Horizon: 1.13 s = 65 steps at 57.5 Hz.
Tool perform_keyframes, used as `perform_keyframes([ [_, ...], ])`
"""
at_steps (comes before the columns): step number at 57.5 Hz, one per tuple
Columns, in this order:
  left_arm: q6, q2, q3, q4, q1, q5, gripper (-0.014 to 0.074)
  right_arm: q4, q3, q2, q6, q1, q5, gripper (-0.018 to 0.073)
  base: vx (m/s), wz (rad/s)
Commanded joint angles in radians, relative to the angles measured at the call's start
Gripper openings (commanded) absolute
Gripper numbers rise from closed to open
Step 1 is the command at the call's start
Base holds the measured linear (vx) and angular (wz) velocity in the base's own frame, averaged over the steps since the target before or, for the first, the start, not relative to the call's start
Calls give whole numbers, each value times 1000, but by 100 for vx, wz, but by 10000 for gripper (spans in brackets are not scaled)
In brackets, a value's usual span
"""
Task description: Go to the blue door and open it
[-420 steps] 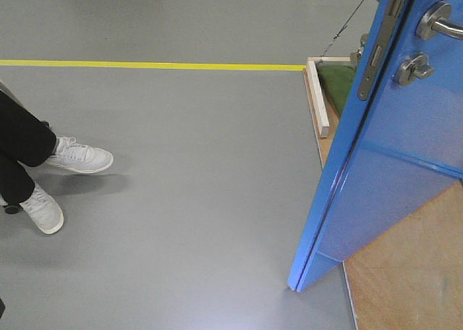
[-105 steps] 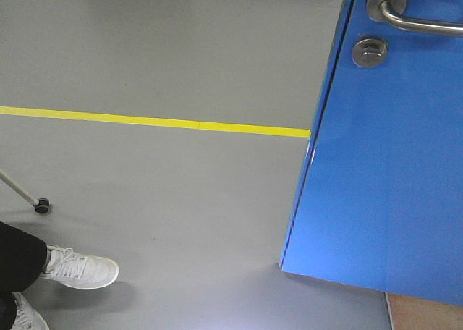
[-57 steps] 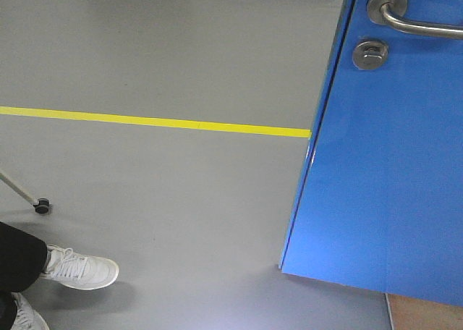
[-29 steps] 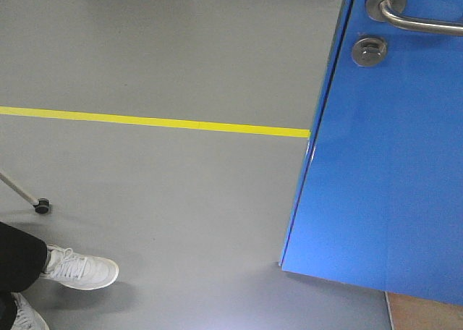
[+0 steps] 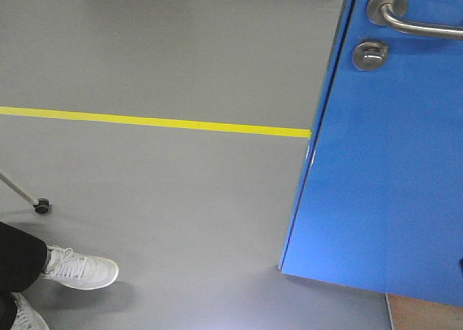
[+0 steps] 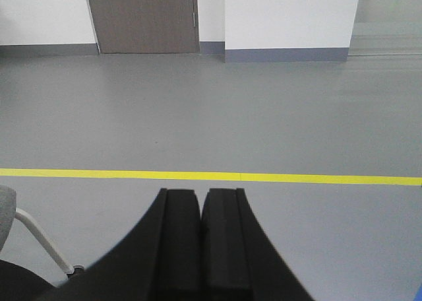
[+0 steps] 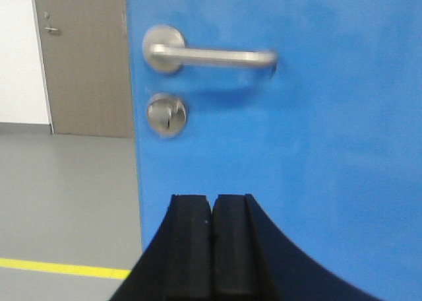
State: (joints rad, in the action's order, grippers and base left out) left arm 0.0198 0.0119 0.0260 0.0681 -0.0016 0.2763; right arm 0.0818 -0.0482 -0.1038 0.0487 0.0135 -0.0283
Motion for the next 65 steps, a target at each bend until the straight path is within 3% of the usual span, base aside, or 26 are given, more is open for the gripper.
perform_keyframes([
  [1,7,12,-26,-2,-7,-85,73,-6,44,53,10,-7,94,12,0,0],
  [8,7,12,-26,-2,-7,-85,73,-6,80,106,57,-7,51,12,0,0],
  [65,7,12,-26,-2,-7,-85,73,-4,80,128,43,-7,22,12,0,0],
])
